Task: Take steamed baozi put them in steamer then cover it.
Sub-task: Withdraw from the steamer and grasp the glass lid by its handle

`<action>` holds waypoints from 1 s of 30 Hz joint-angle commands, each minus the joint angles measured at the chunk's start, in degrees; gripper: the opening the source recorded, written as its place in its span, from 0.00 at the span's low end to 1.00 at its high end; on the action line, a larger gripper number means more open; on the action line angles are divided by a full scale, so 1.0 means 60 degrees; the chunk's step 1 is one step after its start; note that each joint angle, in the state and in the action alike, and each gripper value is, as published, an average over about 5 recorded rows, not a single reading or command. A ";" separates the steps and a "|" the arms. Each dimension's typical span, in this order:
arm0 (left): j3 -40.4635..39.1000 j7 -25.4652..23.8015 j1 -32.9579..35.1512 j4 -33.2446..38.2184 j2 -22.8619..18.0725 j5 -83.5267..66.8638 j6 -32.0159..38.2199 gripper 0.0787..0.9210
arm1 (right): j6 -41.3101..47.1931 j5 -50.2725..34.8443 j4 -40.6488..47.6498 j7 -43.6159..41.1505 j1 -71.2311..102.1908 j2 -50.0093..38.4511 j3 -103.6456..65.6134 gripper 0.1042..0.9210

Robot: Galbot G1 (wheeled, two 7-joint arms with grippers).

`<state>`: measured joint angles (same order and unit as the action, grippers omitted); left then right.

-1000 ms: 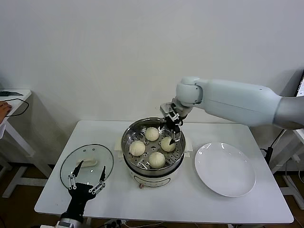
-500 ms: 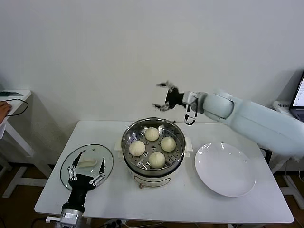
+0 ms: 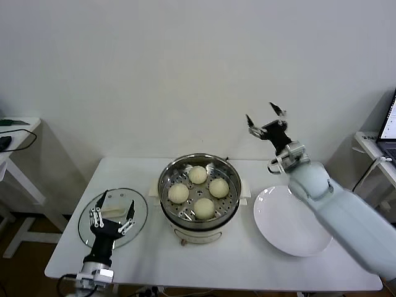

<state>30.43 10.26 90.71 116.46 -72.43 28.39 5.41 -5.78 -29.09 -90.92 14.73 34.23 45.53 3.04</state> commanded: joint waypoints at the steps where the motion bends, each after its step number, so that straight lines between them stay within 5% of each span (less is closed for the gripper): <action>1: 0.0408 0.0416 -0.0904 -0.2065 0.0237 0.3509 0.0098 0.88 | -0.1345 0.0817 -0.0149 0.0228 0.5526 0.2116 -0.5206 0.88; 12: 0.0560 0.0654 -0.1531 -0.4228 0.0693 0.6241 0.0104 0.88 | -0.1832 0.1609 -0.0452 -0.0271 0.6601 0.3547 -0.5283 0.88; 30: 0.0437 0.1244 -0.2570 -0.5805 0.0635 0.6786 0.0647 0.88 | -0.1817 0.1991 -0.0338 -0.0365 0.6626 0.3871 -0.5147 0.88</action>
<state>32.61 15.80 79.08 88.70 -68.76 64.13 7.61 -15.90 -18.57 -92.70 12.89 71.22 66.69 -26.03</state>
